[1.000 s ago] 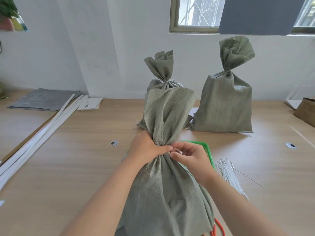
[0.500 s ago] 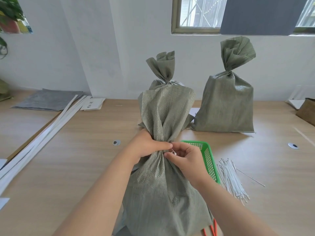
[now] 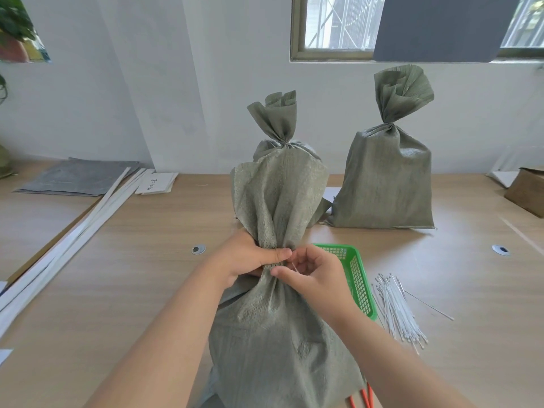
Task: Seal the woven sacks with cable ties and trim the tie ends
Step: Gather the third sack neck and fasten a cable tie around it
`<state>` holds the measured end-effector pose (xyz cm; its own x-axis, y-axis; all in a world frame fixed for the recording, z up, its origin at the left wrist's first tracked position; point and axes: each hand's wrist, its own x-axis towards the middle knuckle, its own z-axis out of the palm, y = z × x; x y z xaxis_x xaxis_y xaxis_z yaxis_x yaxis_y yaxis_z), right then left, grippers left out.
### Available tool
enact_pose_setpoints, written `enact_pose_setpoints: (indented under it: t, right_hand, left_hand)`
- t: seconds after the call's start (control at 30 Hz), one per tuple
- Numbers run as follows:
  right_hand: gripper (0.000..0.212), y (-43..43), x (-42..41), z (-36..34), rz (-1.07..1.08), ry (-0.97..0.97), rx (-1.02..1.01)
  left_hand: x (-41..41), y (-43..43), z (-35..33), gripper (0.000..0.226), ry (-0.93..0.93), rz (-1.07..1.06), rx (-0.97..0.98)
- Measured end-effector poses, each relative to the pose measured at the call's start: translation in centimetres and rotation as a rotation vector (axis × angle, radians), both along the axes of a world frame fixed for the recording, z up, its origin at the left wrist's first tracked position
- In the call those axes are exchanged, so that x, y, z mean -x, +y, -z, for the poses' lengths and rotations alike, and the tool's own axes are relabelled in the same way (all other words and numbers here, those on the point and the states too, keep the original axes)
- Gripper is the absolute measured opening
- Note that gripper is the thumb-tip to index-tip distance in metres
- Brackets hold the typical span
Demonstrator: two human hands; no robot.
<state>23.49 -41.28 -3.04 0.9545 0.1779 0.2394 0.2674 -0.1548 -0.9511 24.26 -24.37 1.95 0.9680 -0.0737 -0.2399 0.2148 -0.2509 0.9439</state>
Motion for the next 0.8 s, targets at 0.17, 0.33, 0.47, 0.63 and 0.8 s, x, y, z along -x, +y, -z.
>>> enact_pose_setpoints:
  t: [0.17,0.33,0.47,0.63,0.8]
  right_hand:
    - [0.043,1.5,0.0,-0.7,0.235,-0.073,0.187]
    - [0.029,1.7,-0.3,-0.8,0.248,-0.03,0.238]
    - [0.029,2.1,-0.4,-0.9,0.236,-0.057,0.267]
    - [0.039,2.0,-0.6,-0.5,0.248,-0.093,0.234]
    - [0.042,2.0,-1.1,-0.3,0.255,-0.083,0.209]
  left_hand:
    - [0.3,0.5,-1.0,0.03,0.059,0.119,0.058]
    - [-0.1,1.7,-0.6,0.039,0.103,0.117,-0.007]
    - [-0.2,1.6,-0.1,0.015,-0.021,0.053,-0.236]
    - [-0.4,2.1,0.7,0.034,-0.098,-0.06,-0.25]
    - [-0.2,2.0,0.7,0.039,-0.15,-0.116,-0.431]
